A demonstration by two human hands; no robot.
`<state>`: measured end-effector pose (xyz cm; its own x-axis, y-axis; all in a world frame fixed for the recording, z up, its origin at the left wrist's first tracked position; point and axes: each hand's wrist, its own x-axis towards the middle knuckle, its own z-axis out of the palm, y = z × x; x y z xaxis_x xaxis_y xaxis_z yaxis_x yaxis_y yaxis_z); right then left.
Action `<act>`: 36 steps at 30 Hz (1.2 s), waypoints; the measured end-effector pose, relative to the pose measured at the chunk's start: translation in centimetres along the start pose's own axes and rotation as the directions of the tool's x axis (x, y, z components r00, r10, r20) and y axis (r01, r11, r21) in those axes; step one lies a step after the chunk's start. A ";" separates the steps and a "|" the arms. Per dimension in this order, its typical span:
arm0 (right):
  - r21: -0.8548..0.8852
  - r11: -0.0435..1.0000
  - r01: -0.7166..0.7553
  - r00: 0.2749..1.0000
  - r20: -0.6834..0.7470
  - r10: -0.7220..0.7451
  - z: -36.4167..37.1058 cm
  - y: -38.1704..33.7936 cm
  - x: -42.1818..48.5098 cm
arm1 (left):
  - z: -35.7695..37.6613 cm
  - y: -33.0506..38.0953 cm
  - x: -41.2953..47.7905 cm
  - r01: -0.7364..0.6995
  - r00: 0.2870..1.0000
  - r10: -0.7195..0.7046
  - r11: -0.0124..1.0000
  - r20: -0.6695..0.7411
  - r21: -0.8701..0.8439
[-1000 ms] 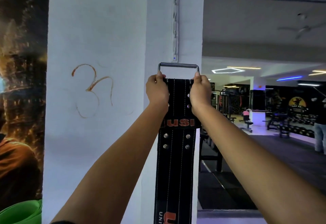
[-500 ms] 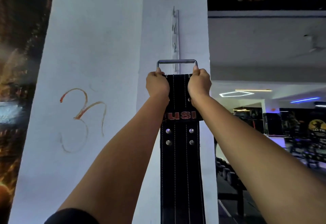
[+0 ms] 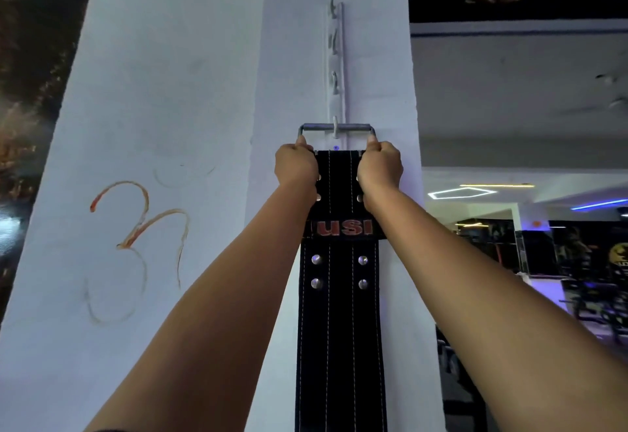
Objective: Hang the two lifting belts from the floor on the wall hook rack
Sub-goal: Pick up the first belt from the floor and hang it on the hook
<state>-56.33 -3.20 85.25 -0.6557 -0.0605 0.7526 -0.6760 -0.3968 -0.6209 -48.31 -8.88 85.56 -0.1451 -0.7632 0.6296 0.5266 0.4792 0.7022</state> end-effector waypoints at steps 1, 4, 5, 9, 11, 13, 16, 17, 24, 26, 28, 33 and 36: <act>-0.004 1.000 0.003 1.000 0.001 -0.003 0.1 0.4 -0.1 | -0.1 -0.4 -0.1 -0.014 1.000 0.014 1.000 0.002 0.008; -0.008 1.000 0.012 1.000 -0.002 -0.012 0.0 0.6 -0.3 | -0.6 -0.7 -0.5 -0.043 0.999 0.043 0.999 0.011 -0.001; -0.013 1.000 0.011 1.000 -0.002 -0.011 -0.1 0.5 -0.3 | -0.7 -0.7 -0.6 -0.051 0.999 0.051 0.999 0.012 0.002; -0.041 0.999 0.014 1.000 0.028 -0.013 -0.4 0.2 -0.7 | -1.2 -0.8 -1.5 -0.074 0.997 0.072 0.996 0.031 0.056; -0.066 0.997 0.026 0.998 0.058 -0.022 -0.7 0.0 -1.0 | -1.6 -0.8 -2.1 -0.059 0.996 0.055 0.996 0.065 0.064; -0.103 0.994 0.036 0.995 0.094 -0.027 -1.3 -0.2 -1.7 | -2.0 -0.8 -2.6 -0.063 0.993 0.053 0.994 0.101 0.092; -0.150 0.987 0.049 0.990 0.138 -0.028 -2.3 -0.4 -3.2 | -3.0 -0.7 -3.7 -0.126 0.985 0.097 0.971 0.144 0.202; -0.170 0.984 0.054 0.989 0.148 -0.029 -2.7 -0.4 -3.8 | -3.3 -0.6 -4.0 -0.141 0.981 0.104 0.963 0.163 0.232; -0.361 0.917 0.170 0.966 0.244 -0.083 -5.5 -0.9 -9.6 | -6.2 -0.6 -8.6 -0.278 0.940 0.146 0.852 0.307 0.444; -0.418 0.886 0.201 0.961 0.260 -0.095 -6.1 -0.9 -11.7 | -7.5 -0.8 -10.2 -0.323 0.927 0.155 0.791 0.341 0.520; -0.448 0.870 0.205 0.958 0.273 -0.085 -6.9 -1.0 -14.1 | -9.0 -1.1 -12.2 -0.377 0.909 0.170 0.725 0.382 0.576; -0.522 0.830 0.194 0.939 0.345 -0.003 -9.3 -1.1 -22.0 | -14.0 -2.3 -18.2 -0.433 0.883 0.150 0.627 0.445 0.647; -0.542 0.826 0.154 0.920 0.383 0.080 -10.6 -0.3 -27.4 | -17.9 -3.6 -22.4 -0.377 0.897 0.070 0.636 0.437 0.673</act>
<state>-41.67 8.30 62.50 -0.5289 -0.4383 0.7268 -0.8415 0.1598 -0.5160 -31.98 -1.25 62.96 -0.4592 -0.4616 0.7589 -0.1741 0.8846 0.4327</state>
